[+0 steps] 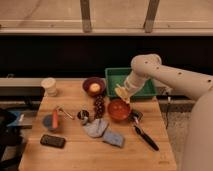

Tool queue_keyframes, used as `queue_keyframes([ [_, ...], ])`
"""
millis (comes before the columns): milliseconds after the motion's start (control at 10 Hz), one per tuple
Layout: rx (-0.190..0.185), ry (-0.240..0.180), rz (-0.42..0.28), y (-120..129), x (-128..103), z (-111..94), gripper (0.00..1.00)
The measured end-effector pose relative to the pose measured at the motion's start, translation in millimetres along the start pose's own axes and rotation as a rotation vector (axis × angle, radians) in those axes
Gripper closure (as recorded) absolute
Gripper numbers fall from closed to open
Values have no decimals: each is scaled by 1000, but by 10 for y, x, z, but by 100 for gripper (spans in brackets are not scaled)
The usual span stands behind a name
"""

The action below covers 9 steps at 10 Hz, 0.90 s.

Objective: Place banana in red bowl

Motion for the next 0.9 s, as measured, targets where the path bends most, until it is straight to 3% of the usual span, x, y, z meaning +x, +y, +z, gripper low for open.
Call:
queue_keyframes([
  [300, -54, 53, 48, 207, 264, 94, 100],
  [600, -111, 98, 66, 356, 393, 204, 79],
  [700, -115, 100, 71, 344, 410, 201, 72],
  [900, -115, 100, 68, 350, 404, 203, 71],
])
